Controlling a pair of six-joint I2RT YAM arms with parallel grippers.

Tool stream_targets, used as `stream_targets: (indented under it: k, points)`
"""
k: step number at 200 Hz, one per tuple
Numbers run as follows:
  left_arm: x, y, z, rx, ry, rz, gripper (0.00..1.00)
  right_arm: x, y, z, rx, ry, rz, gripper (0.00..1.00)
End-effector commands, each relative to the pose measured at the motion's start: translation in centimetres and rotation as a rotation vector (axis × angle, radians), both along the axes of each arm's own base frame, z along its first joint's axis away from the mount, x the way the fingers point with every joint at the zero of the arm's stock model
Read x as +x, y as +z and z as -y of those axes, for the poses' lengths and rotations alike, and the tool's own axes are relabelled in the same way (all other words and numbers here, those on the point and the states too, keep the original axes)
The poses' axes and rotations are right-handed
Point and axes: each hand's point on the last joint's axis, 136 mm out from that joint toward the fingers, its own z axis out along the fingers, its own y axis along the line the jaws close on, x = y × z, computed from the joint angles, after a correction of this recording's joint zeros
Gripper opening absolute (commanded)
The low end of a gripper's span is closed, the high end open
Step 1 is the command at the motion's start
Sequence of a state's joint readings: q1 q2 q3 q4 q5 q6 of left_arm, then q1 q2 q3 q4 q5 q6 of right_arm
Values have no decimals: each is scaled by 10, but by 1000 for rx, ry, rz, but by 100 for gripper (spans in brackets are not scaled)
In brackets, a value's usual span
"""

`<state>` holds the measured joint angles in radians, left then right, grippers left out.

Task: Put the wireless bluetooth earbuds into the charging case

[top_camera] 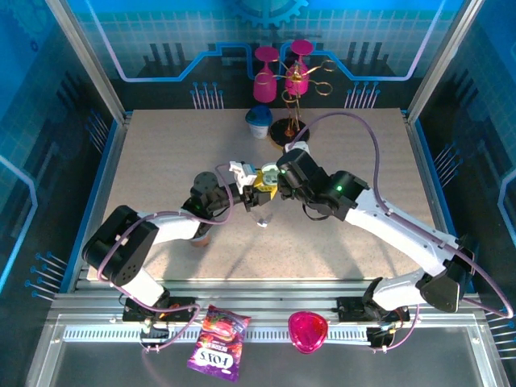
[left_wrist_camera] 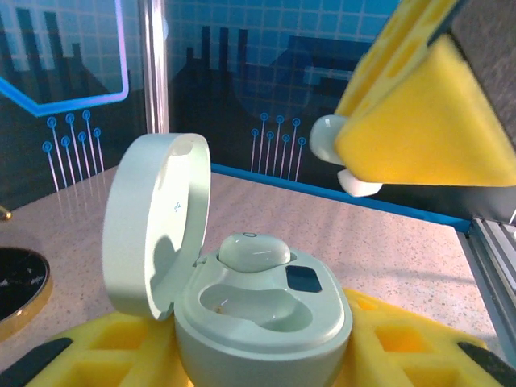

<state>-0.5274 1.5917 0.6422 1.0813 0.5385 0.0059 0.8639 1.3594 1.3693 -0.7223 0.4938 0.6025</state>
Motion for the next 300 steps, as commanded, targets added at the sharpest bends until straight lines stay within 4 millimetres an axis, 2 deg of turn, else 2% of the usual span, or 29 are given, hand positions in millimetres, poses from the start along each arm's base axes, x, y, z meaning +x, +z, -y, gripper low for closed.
stream_targets:
  k: [1,27,62,151,245,264,300]
  points:
    - [0,18,9,11,2,128,41,-8,13,-23,123,85,12,19]
    - [-2,21,13,14,4,147,41,-9,13,-34,165,120,10,19]
    - [-5,25,15,11,-3,153,41,-5,9,-37,171,124,14,19]
    - [-11,30,17,4,-15,157,42,2,-11,-26,113,73,-8,19]
    - [-10,32,15,2,-3,155,39,4,-21,-16,73,40,-17,19]
    - [-10,32,16,2,-6,155,36,3,-23,-21,87,58,-26,19]
    - [-10,30,16,4,-4,151,37,-1,-22,-36,150,122,-54,19]
